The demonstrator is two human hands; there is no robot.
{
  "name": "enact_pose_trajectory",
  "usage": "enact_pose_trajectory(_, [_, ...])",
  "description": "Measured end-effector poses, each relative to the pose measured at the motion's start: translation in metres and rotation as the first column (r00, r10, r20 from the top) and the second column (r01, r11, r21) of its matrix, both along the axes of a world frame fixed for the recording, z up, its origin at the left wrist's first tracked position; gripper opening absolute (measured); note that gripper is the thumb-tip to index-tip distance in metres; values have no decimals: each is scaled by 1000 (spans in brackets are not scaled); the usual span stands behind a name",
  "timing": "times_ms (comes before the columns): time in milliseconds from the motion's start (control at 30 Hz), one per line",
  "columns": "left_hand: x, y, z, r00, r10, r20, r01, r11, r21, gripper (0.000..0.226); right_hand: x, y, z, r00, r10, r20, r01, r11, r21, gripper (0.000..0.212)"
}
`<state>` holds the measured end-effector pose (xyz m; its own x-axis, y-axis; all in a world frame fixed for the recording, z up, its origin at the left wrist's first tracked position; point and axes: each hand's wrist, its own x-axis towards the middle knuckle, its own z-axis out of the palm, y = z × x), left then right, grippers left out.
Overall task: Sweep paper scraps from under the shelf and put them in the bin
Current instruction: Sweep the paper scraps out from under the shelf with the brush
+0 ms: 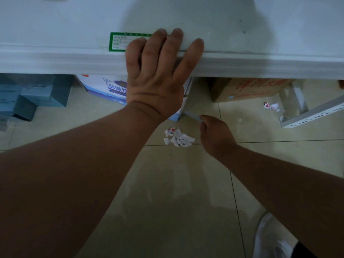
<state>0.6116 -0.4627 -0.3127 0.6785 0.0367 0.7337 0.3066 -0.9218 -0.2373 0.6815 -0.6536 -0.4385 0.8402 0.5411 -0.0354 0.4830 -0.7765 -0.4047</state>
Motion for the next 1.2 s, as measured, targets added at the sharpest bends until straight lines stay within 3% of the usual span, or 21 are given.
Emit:
enact_pose_trajectory(100, [1, 1, 2, 1000, 8, 16, -8, 1000, 20, 57, 16, -4, 0, 999, -52, 14, 53, 995, -87, 33])
enact_pose_trajectory(200, [0, 1, 2, 1000, 16, 15, -16, 1000, 25, 58, 10, -6, -5, 1000, 6, -11, -8, 981, -195, 29])
enact_pose_trajectory(367, [-2, 1, 4, 1000, 3, -16, -3, 1000, 17, 58, -33, 13, -10, 995, 60, -75, -74, 976, -203, 26])
enact_pose_trajectory(600, [-4, 2, 0, 996, -57, -63, 55, 998, -41, 64, -82, 46, -13, 987, 72, -143, -86, 992, -93, 25])
enact_pose_trajectory(700, [-4, 2, 0, 996, -54, -69, 52, 998, -35, 64, -85, 58, -1, 990, 123, -67, -124, 992, -18, 19])
enact_pose_trajectory(767, [-5, 0, 1, 996, -59, -73, 55, 997, -49, 64, -79, 63, 8, 998, 61, 0, -60, 994, 89, 18])
enact_pose_trajectory(933, [-23, 5, 13, 978, -157, -139, 135, 979, -154, 73, -59, 56, 15, 934, -252, -254, 288, 951, 116, 29])
enact_pose_trajectory(1033, [-38, 27, 26, 921, -283, -269, 252, 957, -142, 87, -56, 52, 14, 890, -300, -343, 358, 926, 122, 31])
enact_pose_trajectory(1200, [-47, 54, 52, 782, -409, -470, 367, 912, -183, 84, -67, 59, 16, 864, -295, -409, 388, 907, 166, 33])
